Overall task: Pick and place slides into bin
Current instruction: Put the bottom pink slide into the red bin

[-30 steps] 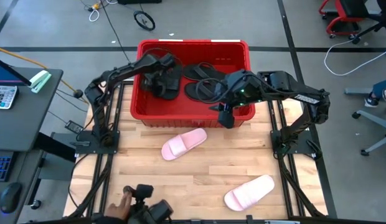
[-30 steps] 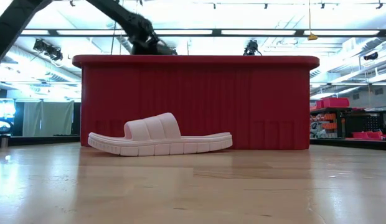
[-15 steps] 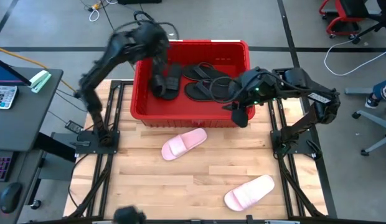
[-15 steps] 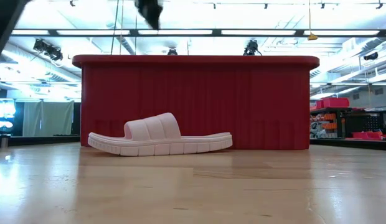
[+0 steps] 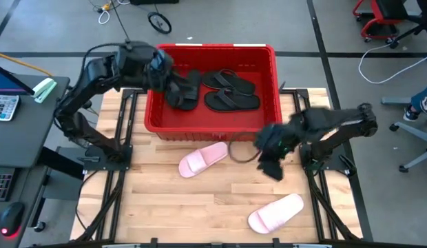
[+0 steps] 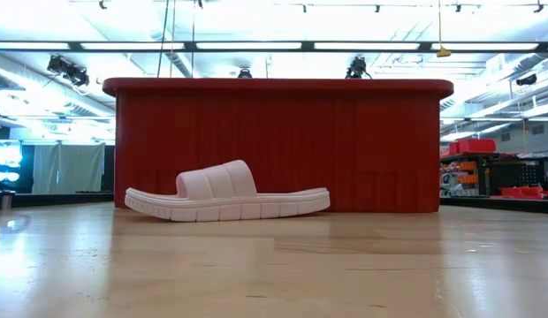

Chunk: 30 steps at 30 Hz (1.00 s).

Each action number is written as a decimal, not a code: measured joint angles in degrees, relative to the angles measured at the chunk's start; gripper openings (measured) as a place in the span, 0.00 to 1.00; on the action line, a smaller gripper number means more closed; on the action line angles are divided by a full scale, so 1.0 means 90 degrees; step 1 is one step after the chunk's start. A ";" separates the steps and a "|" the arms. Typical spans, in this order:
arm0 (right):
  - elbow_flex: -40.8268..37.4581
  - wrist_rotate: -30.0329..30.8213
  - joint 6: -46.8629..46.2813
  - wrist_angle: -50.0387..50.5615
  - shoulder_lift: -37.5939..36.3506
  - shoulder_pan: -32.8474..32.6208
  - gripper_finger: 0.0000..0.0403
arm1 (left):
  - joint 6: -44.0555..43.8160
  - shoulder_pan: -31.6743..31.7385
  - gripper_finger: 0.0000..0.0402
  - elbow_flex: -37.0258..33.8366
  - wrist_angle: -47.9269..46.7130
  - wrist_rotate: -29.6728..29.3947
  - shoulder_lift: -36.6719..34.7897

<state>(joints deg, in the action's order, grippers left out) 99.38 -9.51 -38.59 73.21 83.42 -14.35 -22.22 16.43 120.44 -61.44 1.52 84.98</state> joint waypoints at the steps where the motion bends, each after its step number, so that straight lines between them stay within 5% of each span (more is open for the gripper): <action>1: -0.0322 0.0043 -0.0398 -0.0244 -0.0005 -0.0147 0.35 | -0.0114 -0.0184 0.46 -0.0001 -0.0028 -0.0004 0.0010; 8: -0.2463 -0.0198 -0.2845 -0.1891 -0.0009 -0.1336 0.35 | -0.0514 -0.1684 0.39 -0.0015 -0.0271 0.0000 0.0481; 14: -0.3222 -0.0317 -0.4237 -0.1996 -0.0043 -0.2289 0.35 | -0.0460 -0.2762 0.39 -0.0015 -0.0083 -0.0173 0.1032; 20: -0.3749 0.0184 -0.5195 -0.2401 -0.0076 -0.2846 0.35 | -0.0462 -0.3235 0.45 -0.0012 0.0462 -0.0214 0.1476; 30: -0.5999 -0.0017 -0.6504 -0.5129 -0.0149 -0.2964 0.35 | -0.0172 -0.3577 0.54 -0.0015 0.1158 -0.0214 0.1825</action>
<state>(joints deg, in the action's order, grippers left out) 45.39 -9.67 -97.12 27.05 82.08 -41.02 -23.76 -15.77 120.31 -51.03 -0.40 101.41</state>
